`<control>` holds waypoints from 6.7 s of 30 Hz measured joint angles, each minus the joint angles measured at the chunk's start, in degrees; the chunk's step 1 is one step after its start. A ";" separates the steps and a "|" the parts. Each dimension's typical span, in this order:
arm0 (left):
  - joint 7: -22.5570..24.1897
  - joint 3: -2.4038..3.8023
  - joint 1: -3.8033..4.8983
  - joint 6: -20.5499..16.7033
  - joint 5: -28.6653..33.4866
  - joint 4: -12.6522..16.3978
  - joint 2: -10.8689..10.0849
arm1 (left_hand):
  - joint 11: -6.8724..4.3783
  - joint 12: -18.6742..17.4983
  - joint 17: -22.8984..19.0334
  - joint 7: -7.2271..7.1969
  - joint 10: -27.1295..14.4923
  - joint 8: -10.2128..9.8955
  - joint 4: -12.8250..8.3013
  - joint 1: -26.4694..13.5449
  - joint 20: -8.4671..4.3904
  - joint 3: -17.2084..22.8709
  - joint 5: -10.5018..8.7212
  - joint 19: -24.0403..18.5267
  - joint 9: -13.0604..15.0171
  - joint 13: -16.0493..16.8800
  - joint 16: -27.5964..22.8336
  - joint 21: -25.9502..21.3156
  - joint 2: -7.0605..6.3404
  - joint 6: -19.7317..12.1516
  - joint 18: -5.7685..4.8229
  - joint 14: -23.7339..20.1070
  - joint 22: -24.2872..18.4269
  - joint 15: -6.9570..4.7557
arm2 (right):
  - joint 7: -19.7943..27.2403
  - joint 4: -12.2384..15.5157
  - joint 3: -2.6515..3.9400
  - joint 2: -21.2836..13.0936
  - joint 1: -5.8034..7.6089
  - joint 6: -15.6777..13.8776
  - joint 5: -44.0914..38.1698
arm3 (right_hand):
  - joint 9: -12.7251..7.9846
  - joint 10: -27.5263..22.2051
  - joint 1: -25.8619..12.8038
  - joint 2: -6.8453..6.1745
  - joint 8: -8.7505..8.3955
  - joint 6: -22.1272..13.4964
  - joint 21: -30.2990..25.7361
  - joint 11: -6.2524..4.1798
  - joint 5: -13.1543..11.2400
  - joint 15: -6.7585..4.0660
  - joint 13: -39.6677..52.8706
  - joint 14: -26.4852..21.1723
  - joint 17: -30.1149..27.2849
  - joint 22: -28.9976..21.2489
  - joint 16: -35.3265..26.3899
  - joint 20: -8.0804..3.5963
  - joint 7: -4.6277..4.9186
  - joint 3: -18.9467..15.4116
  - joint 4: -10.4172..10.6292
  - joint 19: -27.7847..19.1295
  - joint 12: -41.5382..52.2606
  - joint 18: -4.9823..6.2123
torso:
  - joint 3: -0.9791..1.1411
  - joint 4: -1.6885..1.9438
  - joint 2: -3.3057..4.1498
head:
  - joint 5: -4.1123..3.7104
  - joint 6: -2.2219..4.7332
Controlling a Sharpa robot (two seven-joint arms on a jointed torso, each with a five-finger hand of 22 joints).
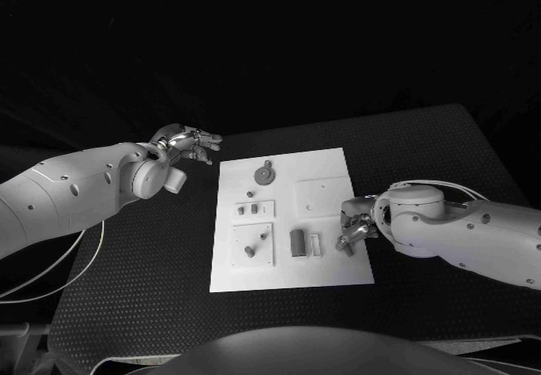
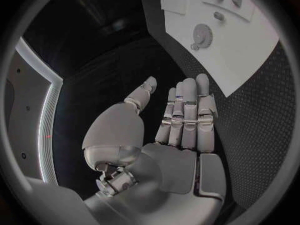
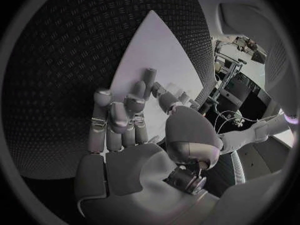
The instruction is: Assemble the parts on the task board
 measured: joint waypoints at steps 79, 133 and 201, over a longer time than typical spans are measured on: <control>-1.21 0.00 0.01 0.81 -1.43 0.20 0.10 | 0.00 0.00 0.12 0.12 0.00 0.00 0.00 0.00 0.01 0.00 0.00 -0.01 -0.03 0.00 0.00 -0.22 0.00 -0.18 -0.01 0.00 0.17 0.00 | -1.98 -2.38 -0.41 3.63 -0.09 -11.22 29.46 | -4.02 -0.42 0.45 0.11 -12.26 -3.60 1.00 1.01 28.57 1.34 -0.11 -0.09 0.01 0.00 -0.22 0.62 4.06 2.89 2.78 -0.18 0.23 -0.64 | 0.09 -0.02 0.00 | 0.35 0.00; -1.55 -0.01 0.01 1.39 -1.65 0.11 0.10 | 0.00 0.00 0.14 0.21 0.00 0.00 0.16 -0.43 0.00 0.16 0.00 0.16 -0.03 -0.02 0.00 -0.22 -0.02 -0.40 -0.01 0.00 0.20 0.00 | -2.61 -3.31 -0.52 4.51 -0.27 -10.61 30.00 | -4.41 -0.51 -2.67 1.05 -11.48 -3.63 0.66 0.69 28.22 1.33 -0.21 -0.09 -0.09 0.00 -0.43 0.83 4.08 5.00 3.91 0.47 0.46 -0.62 | -0.01 0.01 0.03 | 0.59 0.00; -2.01 -0.01 0.01 1.85 -1.84 -0.11 0.29 | 0.12 0.00 0.20 0.10 -0.13 0.22 0.16 -0.42 0.07 0.16 0.00 0.10 -0.04 0.01 -0.22 -0.45 -0.03 -0.49 0.00 -0.08 0.33 0.07 | -2.41 -3.05 -0.55 5.11 -0.52 -11.07 28.17 | -6.07 -1.34 -3.38 -10.86 -11.10 -4.06 -0.29 0.70 28.20 1.25 -0.32 -0.01 0.16 0.00 -1.10 0.66 3.67 6.48 17.12 1.05 1.12 -0.62 | 0.08 -0.03 0.00 | 0.74 0.00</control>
